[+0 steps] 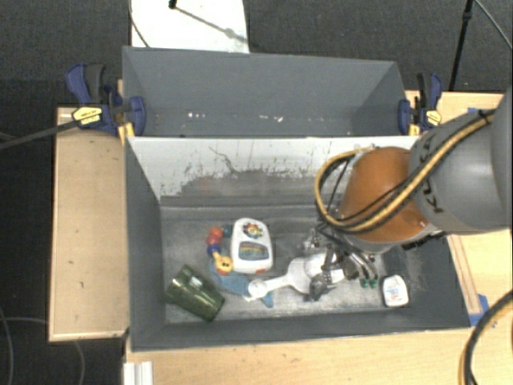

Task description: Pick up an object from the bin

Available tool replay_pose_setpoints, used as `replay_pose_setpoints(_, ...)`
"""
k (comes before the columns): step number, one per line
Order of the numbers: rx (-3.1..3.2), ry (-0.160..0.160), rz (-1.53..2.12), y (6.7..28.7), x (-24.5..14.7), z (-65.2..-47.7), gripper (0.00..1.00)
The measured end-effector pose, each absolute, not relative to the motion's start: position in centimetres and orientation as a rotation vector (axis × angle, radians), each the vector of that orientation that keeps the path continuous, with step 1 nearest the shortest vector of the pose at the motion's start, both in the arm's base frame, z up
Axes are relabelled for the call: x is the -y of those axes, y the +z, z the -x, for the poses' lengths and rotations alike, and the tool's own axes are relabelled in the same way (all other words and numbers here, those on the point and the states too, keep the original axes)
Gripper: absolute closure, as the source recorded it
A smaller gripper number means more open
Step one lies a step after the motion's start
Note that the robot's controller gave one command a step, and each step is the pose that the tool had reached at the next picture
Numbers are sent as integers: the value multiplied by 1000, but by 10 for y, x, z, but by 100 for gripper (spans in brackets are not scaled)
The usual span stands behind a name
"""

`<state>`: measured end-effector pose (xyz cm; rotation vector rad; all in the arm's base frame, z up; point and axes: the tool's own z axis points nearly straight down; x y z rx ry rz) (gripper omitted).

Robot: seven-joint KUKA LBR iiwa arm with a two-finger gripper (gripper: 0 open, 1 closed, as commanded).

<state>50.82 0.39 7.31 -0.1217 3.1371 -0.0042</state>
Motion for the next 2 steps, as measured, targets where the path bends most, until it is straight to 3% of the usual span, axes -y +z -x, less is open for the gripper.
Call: replay_pose_setpoints(2, -3142, -1, 120, 93, -5, -506, 100)
